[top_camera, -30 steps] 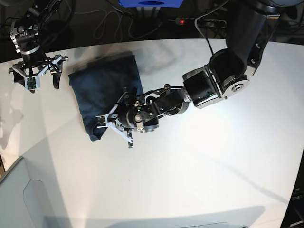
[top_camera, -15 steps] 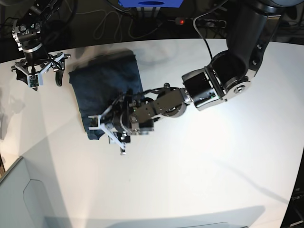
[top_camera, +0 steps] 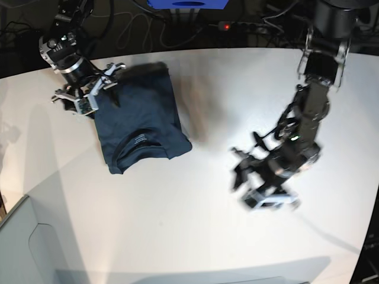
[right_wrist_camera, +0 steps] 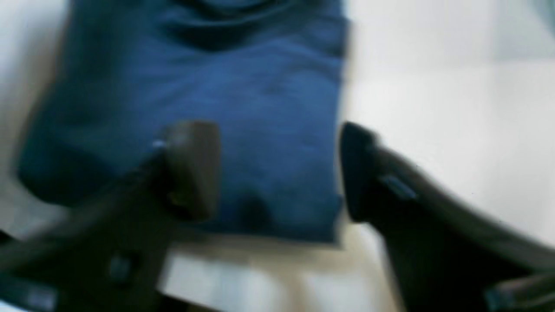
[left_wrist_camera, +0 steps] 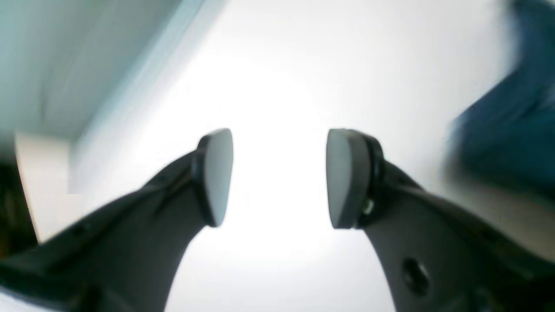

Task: Fold the T-shirt properly
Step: 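Straighten the folded shirt's edge with the right gripper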

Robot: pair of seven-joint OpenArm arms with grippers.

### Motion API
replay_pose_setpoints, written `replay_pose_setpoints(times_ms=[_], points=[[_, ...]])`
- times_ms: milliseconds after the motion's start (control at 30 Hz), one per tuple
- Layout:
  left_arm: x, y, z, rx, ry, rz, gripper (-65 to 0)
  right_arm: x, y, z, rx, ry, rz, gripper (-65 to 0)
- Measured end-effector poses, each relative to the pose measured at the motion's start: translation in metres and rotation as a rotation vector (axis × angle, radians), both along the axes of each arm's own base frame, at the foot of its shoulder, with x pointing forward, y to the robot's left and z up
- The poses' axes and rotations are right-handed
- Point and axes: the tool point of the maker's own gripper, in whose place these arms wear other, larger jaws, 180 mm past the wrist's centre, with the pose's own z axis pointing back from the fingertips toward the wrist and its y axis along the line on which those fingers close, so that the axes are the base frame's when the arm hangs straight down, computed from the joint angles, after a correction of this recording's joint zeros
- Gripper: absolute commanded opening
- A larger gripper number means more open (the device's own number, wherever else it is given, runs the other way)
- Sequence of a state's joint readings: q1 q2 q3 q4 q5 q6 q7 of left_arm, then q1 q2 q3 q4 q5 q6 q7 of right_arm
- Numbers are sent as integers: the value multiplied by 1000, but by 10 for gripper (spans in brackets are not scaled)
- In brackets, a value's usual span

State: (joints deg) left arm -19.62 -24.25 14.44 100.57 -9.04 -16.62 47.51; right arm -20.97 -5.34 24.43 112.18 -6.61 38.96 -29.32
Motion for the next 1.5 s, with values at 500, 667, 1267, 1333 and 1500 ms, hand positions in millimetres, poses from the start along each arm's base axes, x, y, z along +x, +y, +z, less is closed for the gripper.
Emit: replay_pose_setpoints(times_ms=[500, 667, 1267, 1333, 1500], points=[[-112, 206, -41, -392, 70, 736, -322, -36, 66, -48, 125, 162, 159, -650], [-126, 212, -47, -404, 91, 763, -322, -46, 74, -57, 161, 189, 168, -650], [-152, 212, -65, -402, 145, 800, -322, -29, 101, -47, 211, 119, 236, -650], [-156, 212, -68, -397, 156, 805, -322, -35, 109, -53, 225, 144, 252, -650], [-162, 210, -75, -402, 177, 815, -322, -39, 110, -39, 203, 116, 270, -650]])
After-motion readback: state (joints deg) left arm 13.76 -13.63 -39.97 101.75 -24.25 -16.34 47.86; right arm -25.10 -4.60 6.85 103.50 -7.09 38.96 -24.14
